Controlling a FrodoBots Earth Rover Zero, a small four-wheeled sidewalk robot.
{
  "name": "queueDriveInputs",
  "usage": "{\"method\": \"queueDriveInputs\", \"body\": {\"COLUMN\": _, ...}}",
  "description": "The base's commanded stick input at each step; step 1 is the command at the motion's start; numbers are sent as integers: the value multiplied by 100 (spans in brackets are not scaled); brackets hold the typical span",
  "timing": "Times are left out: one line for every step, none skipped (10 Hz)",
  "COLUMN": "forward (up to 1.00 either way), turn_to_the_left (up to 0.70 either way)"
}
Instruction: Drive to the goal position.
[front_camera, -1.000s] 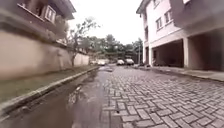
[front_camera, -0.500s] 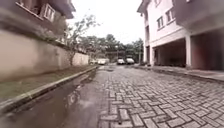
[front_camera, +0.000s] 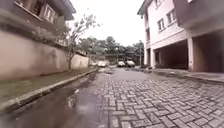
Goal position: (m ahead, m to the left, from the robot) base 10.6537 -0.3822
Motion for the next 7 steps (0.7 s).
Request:
{"method": "queueDriveInputs", "body": {"forward": 50, "turn_to_the_left": 0}}
{"method": "queueDriveInputs", "body": {"forward": 50, "turn_to_the_left": 0}}
{"method": "queueDriveInputs", "body": {"forward": 50, "turn_to_the_left": 0}}
{"method": "queueDriveInputs", "body": {"forward": 50, "turn_to_the_left": 0}}
{"method": "queueDriveInputs", "body": {"forward": 50, "turn_to_the_left": 0}}
{"method": "queueDriveInputs", "body": {"forward": 50, "turn_to_the_left": 0}}
{"method": "queueDriveInputs", "body": {"forward": 50, "turn_to_the_left": 0}}
